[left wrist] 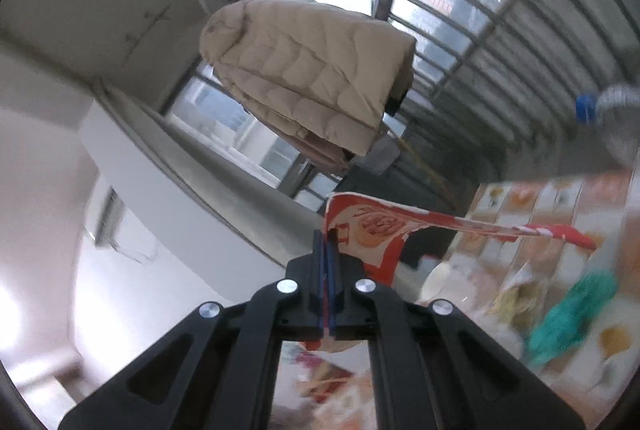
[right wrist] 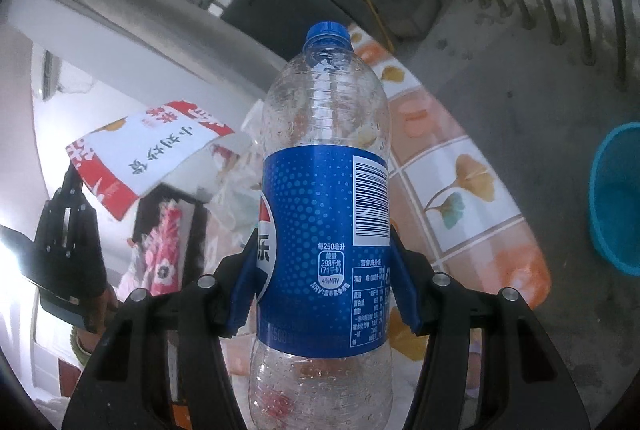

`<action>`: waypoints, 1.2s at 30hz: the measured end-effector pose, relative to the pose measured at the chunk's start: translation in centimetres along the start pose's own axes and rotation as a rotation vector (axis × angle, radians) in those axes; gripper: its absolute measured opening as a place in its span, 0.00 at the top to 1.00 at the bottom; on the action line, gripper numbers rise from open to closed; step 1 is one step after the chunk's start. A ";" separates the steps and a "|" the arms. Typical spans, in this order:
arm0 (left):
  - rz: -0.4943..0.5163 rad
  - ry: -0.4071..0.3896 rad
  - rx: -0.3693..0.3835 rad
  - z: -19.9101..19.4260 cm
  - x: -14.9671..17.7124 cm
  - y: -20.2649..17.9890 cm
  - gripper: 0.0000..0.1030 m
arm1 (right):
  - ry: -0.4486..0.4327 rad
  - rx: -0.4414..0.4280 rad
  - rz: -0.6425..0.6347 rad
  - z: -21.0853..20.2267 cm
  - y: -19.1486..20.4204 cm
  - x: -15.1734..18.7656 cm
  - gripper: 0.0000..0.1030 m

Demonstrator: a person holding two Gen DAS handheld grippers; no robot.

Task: Collect trash
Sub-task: 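Carry bottle and snack bag to the blue wastebasket and release both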

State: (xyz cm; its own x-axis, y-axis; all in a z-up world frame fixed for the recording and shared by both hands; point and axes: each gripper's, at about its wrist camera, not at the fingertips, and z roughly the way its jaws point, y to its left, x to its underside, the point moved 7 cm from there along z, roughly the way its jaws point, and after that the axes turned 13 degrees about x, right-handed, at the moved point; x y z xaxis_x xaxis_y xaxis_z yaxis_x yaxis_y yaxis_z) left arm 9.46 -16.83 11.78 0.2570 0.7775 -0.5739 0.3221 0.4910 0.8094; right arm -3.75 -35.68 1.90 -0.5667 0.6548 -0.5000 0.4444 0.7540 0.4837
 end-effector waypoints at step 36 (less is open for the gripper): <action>-0.601 0.608 1.416 8.2 -19.6 -47.0 0.95 | 0.005 0.203 0.937 -0.8 -39.8 7.8 0.42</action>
State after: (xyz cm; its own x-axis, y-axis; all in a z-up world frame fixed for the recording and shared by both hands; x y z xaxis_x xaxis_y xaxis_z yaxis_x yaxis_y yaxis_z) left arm -3.20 -58.37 -16.06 -0.4653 0.8183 -0.3373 0.8462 0.2995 -0.4408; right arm -26.36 -60.61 -20.69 0.0771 0.9966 0.0298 0.8303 -0.0807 0.5514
